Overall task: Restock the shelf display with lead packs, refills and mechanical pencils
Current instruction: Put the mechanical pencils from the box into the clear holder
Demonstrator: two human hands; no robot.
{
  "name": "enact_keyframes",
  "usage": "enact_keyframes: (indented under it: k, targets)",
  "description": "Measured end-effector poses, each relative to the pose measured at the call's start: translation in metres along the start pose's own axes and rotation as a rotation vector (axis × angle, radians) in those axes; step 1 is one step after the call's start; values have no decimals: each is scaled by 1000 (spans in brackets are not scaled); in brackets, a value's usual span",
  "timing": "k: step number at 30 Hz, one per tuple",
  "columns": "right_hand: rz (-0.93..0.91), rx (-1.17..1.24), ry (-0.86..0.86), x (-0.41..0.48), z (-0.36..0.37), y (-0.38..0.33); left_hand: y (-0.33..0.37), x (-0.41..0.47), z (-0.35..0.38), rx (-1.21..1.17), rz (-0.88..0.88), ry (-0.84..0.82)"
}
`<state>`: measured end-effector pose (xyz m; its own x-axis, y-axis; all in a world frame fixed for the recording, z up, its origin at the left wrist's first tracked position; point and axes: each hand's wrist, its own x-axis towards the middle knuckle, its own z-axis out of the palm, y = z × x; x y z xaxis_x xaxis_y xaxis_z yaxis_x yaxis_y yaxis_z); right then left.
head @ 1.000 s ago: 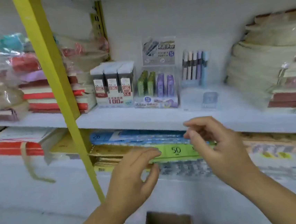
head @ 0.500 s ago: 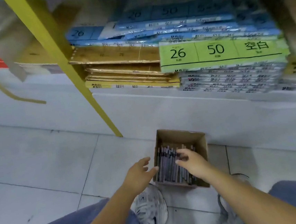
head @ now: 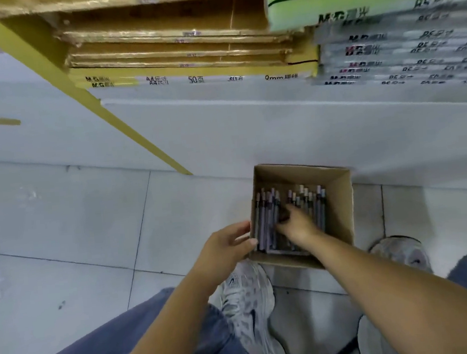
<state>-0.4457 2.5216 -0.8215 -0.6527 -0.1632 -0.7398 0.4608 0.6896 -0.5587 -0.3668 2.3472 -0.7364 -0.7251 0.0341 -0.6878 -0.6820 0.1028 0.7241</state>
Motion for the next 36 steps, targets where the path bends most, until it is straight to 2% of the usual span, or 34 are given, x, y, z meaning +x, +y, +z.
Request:
enact_keyframes:
  k: [16,36]
  targets:
    - [71,179,29,6,13,-22,6,-4,0,31,-18,-25]
    - [222,467,-50,8,-1,-18,4,-1,0,-2,10,-39]
